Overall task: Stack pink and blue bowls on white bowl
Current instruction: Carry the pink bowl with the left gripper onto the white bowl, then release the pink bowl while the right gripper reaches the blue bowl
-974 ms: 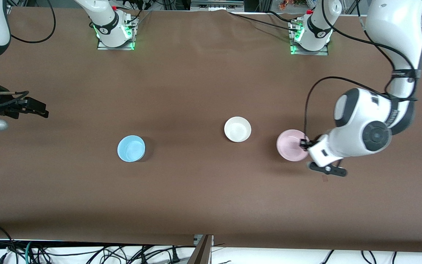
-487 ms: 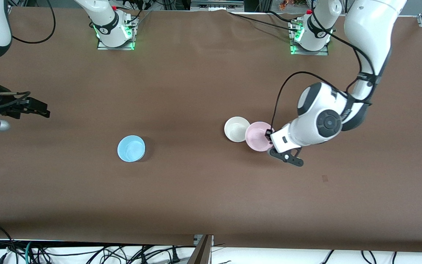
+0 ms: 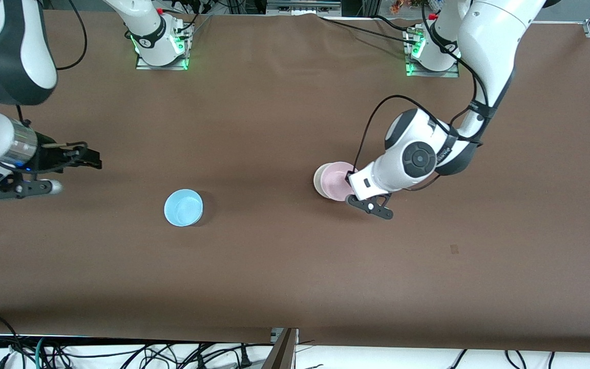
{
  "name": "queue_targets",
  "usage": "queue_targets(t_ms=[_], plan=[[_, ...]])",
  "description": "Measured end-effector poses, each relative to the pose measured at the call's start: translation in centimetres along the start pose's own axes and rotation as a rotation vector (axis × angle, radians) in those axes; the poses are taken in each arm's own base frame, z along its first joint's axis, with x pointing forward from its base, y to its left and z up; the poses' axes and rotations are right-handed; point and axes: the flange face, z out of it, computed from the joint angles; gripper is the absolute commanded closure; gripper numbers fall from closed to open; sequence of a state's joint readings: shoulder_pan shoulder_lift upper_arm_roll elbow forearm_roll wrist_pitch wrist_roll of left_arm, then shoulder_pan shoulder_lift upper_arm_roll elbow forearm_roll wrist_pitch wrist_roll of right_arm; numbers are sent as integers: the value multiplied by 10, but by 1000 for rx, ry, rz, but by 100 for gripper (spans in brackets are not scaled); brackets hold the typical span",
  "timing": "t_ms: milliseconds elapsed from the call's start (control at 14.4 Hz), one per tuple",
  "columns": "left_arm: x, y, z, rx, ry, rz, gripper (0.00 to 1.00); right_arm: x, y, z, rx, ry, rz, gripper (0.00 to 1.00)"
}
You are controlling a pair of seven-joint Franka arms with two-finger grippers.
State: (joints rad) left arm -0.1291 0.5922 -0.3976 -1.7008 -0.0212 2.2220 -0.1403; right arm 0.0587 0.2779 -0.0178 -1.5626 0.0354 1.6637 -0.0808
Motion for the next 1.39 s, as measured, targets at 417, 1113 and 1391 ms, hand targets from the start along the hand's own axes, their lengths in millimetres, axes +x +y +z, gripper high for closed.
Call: queue_targets(t_ms=[417, 1113, 1391], plan=[[-5, 7, 18, -2, -13, -4, 100, 20, -19, 100, -1, -7, -32, 0], [-20, 13, 56, 6, -4, 18, 100, 34, -49, 222, -7, 154, -81, 1], [-19, 12, 56, 7, 0, 17, 100, 47, -49, 219, -7, 178, -82, 1]])
